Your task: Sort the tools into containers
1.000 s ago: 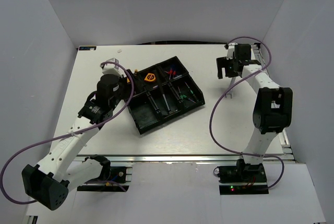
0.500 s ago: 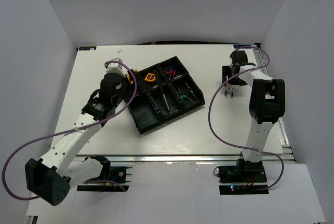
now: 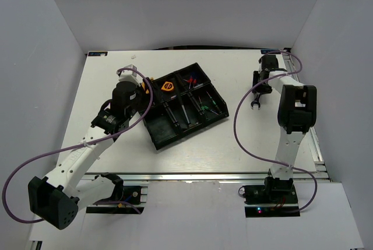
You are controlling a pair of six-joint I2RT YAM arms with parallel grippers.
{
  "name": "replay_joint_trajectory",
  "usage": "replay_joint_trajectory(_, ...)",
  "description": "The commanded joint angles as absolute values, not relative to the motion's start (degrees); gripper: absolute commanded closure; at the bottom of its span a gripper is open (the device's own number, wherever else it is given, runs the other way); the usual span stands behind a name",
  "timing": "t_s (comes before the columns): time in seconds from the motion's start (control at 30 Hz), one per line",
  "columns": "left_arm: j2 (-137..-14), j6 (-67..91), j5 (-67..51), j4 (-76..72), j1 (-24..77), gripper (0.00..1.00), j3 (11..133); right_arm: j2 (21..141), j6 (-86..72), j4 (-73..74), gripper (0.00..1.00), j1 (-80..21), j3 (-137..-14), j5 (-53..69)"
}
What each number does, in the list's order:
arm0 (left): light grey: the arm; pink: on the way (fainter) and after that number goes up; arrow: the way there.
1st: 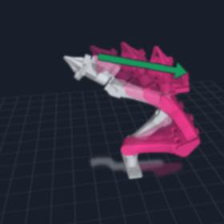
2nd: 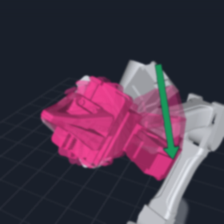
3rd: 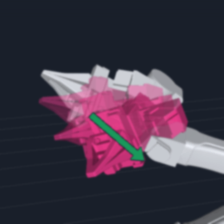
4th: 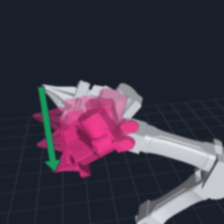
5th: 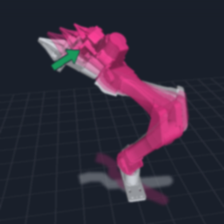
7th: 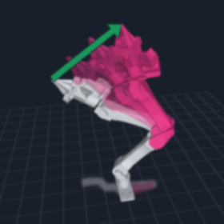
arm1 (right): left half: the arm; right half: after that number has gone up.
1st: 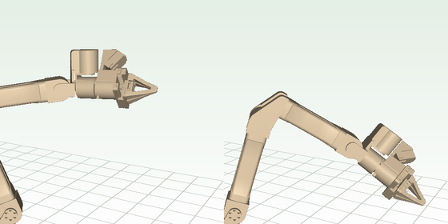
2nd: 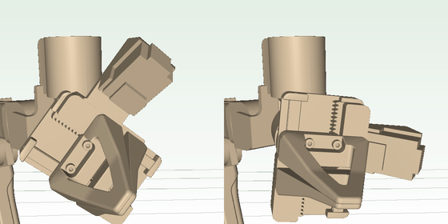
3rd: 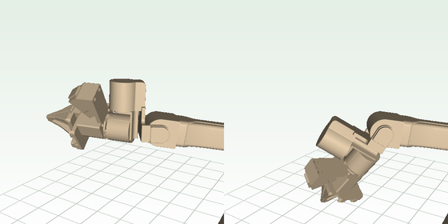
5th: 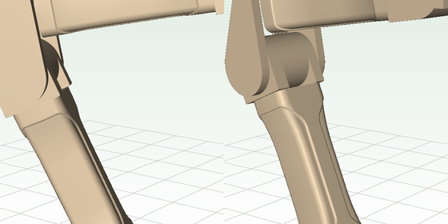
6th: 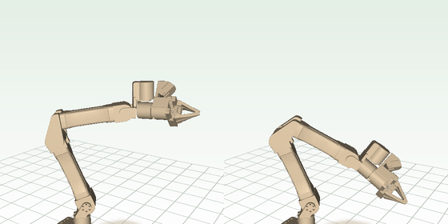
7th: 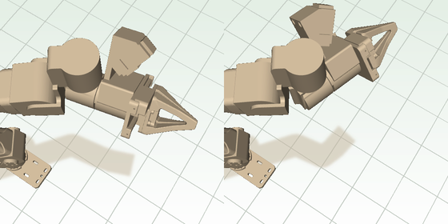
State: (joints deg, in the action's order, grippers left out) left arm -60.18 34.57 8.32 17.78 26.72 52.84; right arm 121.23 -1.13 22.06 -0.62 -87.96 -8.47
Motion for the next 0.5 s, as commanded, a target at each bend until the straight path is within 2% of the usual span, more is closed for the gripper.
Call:
replay_joint_trajectory(0.0, -59.94, 35.33, 7.38, 17.40, 26.46, 0.17, 53.96, 122.87, -2.72, 21.27, 0.56, 1.93, -86.93, -6.33)
replay_joint_trajectory(0.23, -61.70, 35.42, 3.79, 15.12, 26.46, 0.17, 53.97, 121.91, -3.69, 21.71, 0.73, 4.04, -83.24, -3.35)
replay_joint_trajectory(0.3, -62.75, 35.77, 1.33, 13.20, 26.46, 0.17, 53.79, 120.86, -3.52, 21.45, 0.82, 4.57, -82.53, -1.85)
replay_joint_trajectory(0.47, -65.91, 37.26, -5.00, 9.32, 26.54, 0.17, 54.05, 117.78, -3.16, 20.30, 0.92, 5.27, -79.81, -0.53)
